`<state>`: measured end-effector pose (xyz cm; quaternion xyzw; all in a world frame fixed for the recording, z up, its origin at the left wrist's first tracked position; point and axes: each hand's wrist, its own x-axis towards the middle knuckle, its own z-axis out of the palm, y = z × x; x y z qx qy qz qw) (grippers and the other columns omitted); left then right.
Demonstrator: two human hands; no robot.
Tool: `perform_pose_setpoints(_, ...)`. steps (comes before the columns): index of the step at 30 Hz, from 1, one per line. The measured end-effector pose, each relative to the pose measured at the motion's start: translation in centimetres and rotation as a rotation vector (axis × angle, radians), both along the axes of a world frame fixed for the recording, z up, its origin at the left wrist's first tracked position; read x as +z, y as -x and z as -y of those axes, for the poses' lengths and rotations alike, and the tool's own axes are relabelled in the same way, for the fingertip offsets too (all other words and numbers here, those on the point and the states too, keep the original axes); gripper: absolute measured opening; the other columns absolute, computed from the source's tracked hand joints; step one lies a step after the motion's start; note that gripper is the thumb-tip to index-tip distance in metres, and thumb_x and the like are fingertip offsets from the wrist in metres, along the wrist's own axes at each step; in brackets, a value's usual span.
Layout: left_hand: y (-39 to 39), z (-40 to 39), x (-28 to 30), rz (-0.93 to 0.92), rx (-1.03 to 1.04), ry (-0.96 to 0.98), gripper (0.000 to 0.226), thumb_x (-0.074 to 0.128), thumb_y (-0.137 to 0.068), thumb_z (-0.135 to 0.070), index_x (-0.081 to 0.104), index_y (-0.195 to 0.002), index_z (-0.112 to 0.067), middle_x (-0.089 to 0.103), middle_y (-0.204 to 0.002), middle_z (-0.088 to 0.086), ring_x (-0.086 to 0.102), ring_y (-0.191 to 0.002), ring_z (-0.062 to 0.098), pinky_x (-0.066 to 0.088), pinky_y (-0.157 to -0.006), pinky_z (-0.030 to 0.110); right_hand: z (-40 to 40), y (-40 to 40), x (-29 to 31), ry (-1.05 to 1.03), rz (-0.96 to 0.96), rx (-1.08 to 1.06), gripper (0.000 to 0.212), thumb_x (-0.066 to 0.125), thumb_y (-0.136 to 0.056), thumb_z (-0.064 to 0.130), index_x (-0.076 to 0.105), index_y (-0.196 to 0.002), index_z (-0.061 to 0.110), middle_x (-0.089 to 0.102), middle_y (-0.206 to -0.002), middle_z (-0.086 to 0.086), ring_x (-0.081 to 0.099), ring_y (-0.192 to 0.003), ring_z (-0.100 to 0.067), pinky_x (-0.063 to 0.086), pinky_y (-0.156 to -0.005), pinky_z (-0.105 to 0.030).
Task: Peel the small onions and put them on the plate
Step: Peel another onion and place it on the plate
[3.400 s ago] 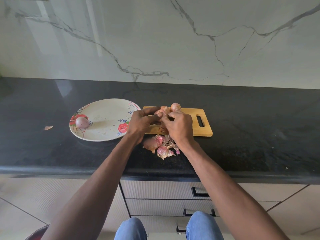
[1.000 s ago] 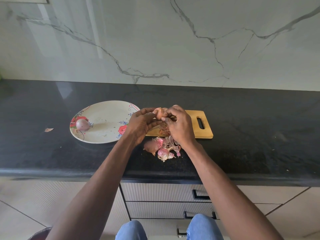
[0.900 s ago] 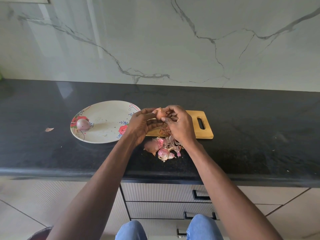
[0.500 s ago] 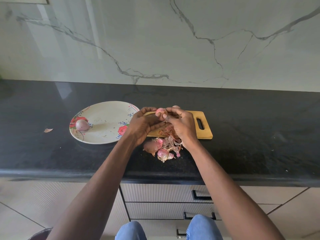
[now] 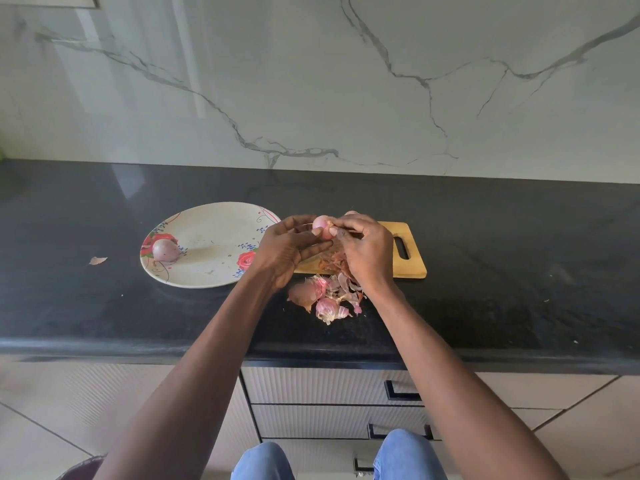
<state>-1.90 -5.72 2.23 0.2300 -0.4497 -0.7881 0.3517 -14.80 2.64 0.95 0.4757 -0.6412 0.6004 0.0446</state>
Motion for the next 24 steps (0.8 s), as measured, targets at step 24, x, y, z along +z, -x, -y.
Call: perform_pose_setpoints(24, 0.2, -0.4, -0.7, 0.111, 0.03, 0.388, 0.032, 0.074, -0.085, 0.001, 0.07, -0.115, -0.007, 0.076, -0.109, 0.009, 0.073, -0.102, 0.028, 0.059, -0.093, 0.038, 0.8, 0.4, -1.3, -0.036, -0.205, -0.102, 0.016, 0.081, -0.081, 0.009, 0.07, -0.072, 0.002, 0.067, -0.074, -0.006, 0.054, -0.064, -0.009, 0.037, -0.058, -0.008)
